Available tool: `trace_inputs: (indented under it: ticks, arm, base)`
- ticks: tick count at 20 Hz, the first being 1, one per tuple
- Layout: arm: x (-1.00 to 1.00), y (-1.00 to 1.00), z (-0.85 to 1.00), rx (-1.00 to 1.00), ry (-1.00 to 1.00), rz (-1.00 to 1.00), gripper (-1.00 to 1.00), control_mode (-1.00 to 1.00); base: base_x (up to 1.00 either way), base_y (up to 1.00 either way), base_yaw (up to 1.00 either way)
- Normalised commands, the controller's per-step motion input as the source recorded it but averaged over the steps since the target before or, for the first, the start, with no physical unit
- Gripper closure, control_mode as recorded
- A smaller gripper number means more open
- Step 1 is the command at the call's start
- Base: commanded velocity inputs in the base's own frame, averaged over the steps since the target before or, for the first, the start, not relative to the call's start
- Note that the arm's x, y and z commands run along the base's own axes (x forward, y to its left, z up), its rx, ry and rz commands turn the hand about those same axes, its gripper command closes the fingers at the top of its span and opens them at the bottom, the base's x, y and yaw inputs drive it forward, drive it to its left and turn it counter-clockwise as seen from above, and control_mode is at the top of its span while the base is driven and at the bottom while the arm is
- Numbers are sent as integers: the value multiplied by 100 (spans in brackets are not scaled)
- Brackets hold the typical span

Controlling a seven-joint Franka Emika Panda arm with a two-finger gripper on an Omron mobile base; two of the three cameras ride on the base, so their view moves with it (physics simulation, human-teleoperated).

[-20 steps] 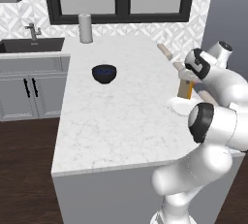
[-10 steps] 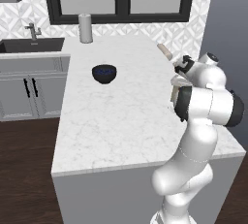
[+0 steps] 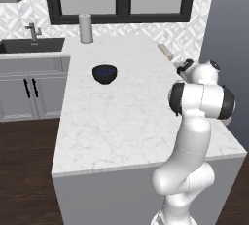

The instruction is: Start the toaster. Once the lever pops up, take the bread to the plate on the dining counter.

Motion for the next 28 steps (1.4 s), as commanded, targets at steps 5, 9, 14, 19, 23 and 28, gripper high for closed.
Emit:
trace_inputs:
  ticks: [5,9,14,19,23,28]
  arm:
    - [15,-10,-19,3,-1,0,100,-100]
    - [0,-8,0,12,-10,0,100,-100]
    - [0,-2,0,12,-15,0,100,-100]
    - [-3,0,-7,4,-9,0,100,-100]
    - [-13,0,0,4,-14,0,100,-100]
    - [-27,-5,0,4,-12,0,100,-100]
  base:
    - [0,0,0]
    - [0,0,0]
    - [0,0,0]
    - [0,0,0]
    - [0,0,0]
    - [0,0,0]
